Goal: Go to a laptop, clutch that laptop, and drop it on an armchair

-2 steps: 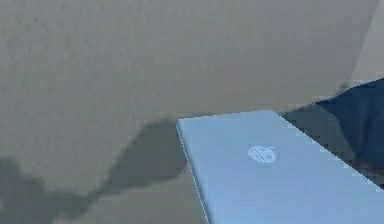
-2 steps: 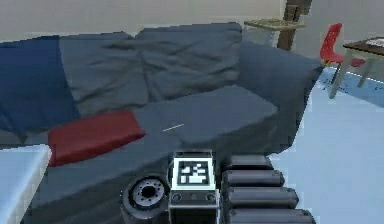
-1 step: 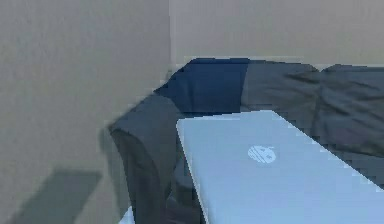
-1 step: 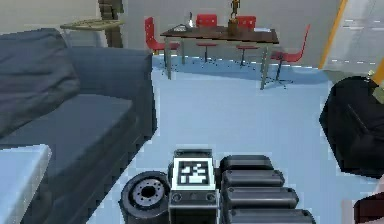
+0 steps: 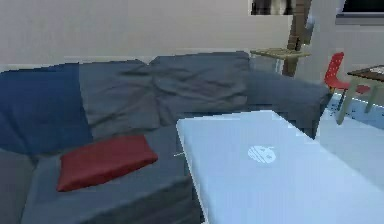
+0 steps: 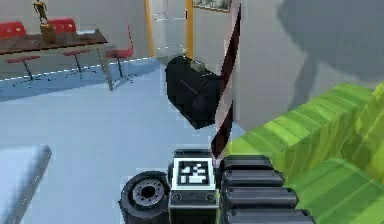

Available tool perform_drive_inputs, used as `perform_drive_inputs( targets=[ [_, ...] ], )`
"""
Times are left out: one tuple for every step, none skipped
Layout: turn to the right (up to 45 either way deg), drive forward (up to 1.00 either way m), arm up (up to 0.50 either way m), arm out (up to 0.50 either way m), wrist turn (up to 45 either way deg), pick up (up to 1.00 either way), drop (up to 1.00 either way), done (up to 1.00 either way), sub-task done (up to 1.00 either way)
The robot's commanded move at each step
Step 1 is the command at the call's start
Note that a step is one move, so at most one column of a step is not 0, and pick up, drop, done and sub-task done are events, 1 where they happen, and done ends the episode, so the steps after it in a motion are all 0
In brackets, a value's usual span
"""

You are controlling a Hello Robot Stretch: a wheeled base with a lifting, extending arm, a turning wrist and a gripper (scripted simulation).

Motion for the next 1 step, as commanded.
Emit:
perform_drive_inputs(
  targets=[
    [-45.0, 0.0, 0.0, 0.0, 0.0, 0.0, 0.0, 0.0, 0.0]
  ],
)
